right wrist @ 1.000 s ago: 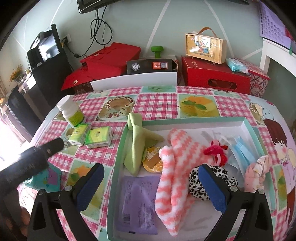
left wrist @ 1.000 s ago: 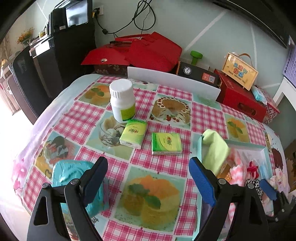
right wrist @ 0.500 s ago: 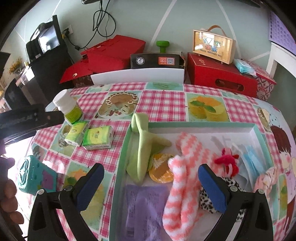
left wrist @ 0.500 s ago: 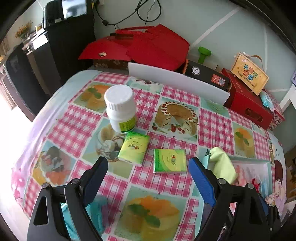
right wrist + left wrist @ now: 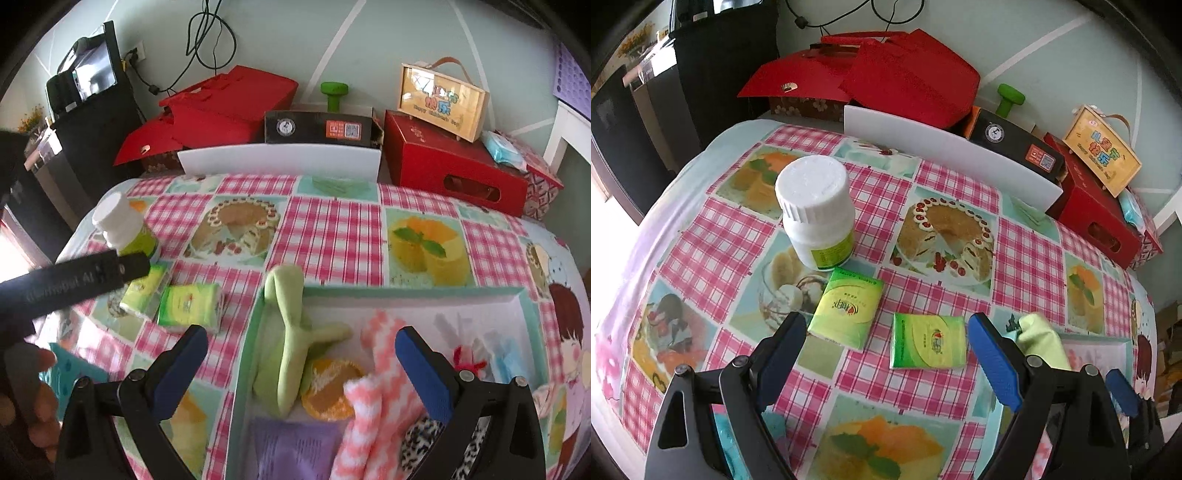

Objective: Organize soft objects
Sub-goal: 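Lower the left tool onto a green tissue pack and close on it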

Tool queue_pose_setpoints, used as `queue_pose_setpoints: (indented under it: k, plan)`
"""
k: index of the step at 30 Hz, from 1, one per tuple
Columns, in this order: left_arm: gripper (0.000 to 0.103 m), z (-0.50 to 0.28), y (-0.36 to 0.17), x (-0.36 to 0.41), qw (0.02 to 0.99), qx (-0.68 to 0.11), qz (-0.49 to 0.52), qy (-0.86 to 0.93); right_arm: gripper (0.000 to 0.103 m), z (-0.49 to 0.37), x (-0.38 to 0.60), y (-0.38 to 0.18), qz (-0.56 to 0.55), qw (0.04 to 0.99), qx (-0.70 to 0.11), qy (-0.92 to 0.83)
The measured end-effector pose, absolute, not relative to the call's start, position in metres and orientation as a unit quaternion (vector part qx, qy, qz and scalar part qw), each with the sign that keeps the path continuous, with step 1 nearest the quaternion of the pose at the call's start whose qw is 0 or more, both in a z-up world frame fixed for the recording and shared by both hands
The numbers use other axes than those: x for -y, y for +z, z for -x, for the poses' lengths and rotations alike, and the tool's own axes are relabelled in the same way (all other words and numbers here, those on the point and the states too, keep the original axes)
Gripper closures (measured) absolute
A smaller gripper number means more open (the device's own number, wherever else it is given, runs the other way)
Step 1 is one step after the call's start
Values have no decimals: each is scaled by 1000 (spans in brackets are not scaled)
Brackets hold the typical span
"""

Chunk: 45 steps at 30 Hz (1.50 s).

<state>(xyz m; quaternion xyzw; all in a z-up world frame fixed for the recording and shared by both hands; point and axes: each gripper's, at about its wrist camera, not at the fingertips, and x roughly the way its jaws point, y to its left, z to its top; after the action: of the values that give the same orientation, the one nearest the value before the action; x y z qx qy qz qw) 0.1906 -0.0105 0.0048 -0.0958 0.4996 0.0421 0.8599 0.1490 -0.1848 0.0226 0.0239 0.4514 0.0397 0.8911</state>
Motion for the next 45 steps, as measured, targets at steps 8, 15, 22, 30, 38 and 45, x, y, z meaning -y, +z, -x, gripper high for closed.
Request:
queue_pose_setpoints:
  k: [8,15,22,30,38,45]
  plan:
    - [14,-206,-8,0,851,-510,114,54,0,-168,176,23,-9,888,-458,48]
    - [14,-207,-11,-1,850,-511,116,56,0,-173,162,18,3,883,-464,75]
    - [15,-208,-19,-4,844,-521,114,63,1,-174,161,9,-6,876,-474,95]
    - [15,-213,-30,-14,840,-522,111,99,1,-176,165,6,-12,873,-478,94]
    - [15,-221,-49,-20,825,-542,113,112,1,-176,164,5,-11,873,-478,97]
    - [25,-227,-60,-16,824,-548,104,103,2,-175,156,5,-2,873,-476,107]
